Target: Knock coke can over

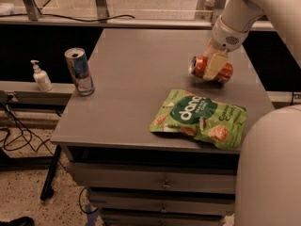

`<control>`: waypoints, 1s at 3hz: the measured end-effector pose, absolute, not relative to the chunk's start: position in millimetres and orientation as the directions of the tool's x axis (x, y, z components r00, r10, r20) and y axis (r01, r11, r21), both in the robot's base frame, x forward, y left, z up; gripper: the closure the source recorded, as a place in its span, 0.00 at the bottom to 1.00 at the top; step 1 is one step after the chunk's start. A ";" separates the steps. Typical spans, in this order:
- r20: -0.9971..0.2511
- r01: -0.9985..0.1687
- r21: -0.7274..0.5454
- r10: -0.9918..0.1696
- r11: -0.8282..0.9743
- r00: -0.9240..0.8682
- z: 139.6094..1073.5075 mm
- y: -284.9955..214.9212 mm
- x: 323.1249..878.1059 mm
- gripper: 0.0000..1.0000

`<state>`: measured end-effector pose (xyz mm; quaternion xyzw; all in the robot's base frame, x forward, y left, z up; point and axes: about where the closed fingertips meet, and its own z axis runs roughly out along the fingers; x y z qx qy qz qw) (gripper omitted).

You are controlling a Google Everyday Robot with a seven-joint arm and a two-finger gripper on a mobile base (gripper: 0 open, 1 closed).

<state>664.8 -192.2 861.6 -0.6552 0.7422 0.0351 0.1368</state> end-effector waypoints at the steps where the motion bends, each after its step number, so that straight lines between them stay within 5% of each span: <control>1: -0.244 -0.986 -0.070 -0.961 0.149 -0.128 843.8 -200.0 655.9 0.84; 3: -0.243 -0.987 -0.056 -0.960 0.153 -0.135 843.0 -202.3 653.6 0.40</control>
Offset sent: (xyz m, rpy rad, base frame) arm -0.0298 -0.0238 -0.0327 -0.0008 0.1452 -0.0273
